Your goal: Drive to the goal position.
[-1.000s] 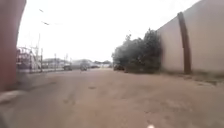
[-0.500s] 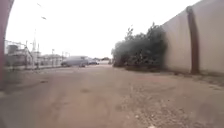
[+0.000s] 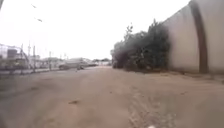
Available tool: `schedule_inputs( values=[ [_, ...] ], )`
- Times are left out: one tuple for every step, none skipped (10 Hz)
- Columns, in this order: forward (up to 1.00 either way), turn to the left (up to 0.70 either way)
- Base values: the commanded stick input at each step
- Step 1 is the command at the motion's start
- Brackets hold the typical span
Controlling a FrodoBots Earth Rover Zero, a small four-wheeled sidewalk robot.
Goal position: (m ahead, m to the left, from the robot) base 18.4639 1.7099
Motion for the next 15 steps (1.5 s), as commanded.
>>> schedule_inputs(
  values=[
    [1.0,0.0],
    [1.0,0.0],
    [1.0,0.0],
    [1.0,0.0],
    [1.0,0.0],
    [1.0,0.0],
    [1.0,0.0],
    [1.0,0.0],
    [1.0,0.0],
    [1.0,0.0],
    [1.0,0.0],
    [1.0,0.0],
    [1.0,0.0],
    [1.0,0.0],
    [1.0,0.16]
  ],
)
